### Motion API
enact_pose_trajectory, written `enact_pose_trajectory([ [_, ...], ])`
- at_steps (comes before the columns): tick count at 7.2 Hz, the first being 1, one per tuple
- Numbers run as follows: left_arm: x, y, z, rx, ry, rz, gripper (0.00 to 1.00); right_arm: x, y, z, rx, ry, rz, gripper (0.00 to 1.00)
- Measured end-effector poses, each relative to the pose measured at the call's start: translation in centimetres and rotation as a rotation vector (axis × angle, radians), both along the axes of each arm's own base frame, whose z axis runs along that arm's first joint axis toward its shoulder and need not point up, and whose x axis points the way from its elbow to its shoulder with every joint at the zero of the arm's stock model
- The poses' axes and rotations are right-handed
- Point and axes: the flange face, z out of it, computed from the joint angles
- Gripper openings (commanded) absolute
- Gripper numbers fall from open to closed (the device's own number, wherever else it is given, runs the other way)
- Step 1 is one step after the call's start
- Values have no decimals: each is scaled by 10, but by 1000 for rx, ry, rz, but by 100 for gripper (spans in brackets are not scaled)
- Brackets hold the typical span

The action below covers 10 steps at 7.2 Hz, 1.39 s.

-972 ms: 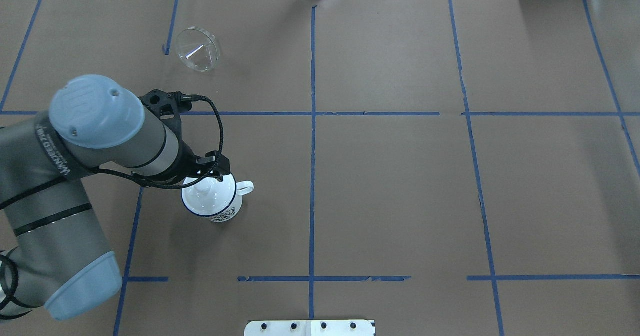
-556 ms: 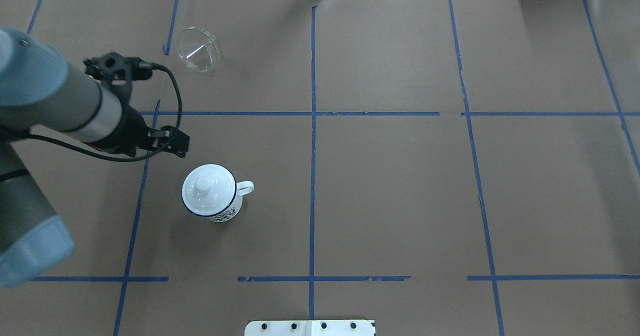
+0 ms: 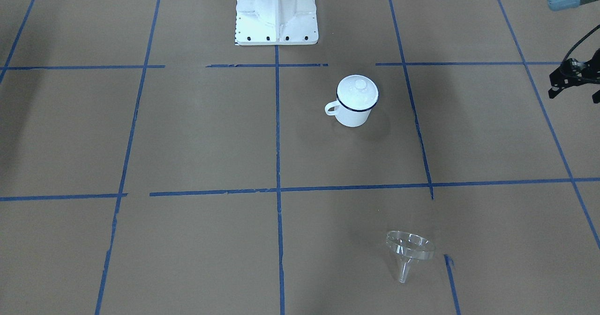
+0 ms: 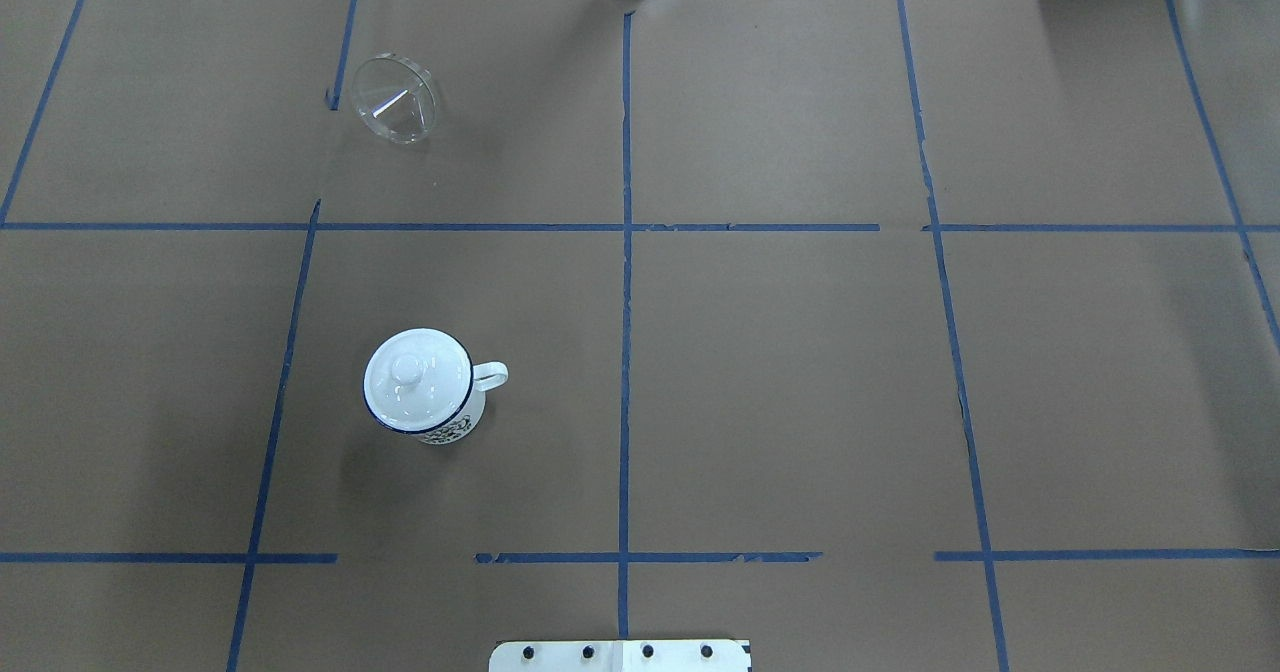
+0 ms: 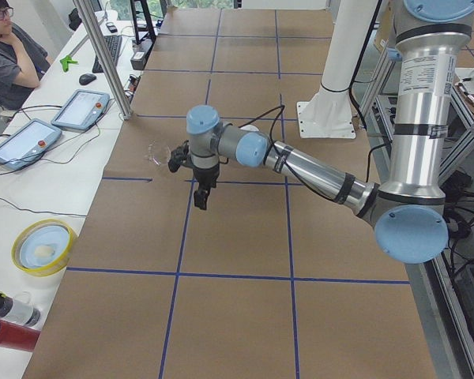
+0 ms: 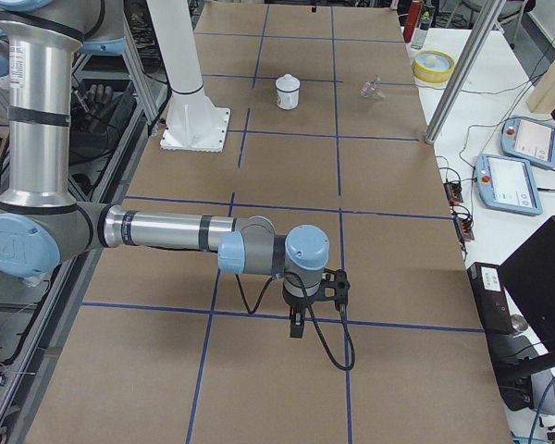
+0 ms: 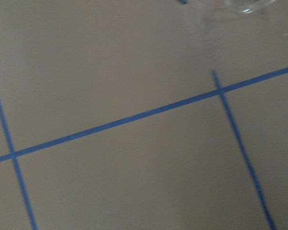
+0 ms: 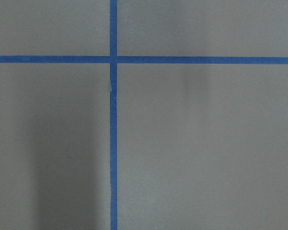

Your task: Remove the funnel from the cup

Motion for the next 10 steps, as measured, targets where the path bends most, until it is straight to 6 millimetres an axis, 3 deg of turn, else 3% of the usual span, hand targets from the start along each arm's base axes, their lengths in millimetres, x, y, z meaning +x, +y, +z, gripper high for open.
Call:
enact_pose_trajectory([
  [1, -58, 9, 55, -39, -8, -32, 100, 0, 0, 0, 0, 0, 0, 100],
  [2, -104, 27, 89, -61, -1, -72, 100, 0, 0, 0, 0, 0, 0, 100],
  [3, -128, 44, 104, -79, 16, -106, 100, 0, 0, 0, 0, 0, 0, 100],
  [5, -140, 46, 102, -71, 40, -128, 100, 0, 0, 0, 0, 0, 0, 100],
  [10, -139, 36, 84, -20, 45, -117, 100, 0, 0, 0, 0, 0, 0, 100],
])
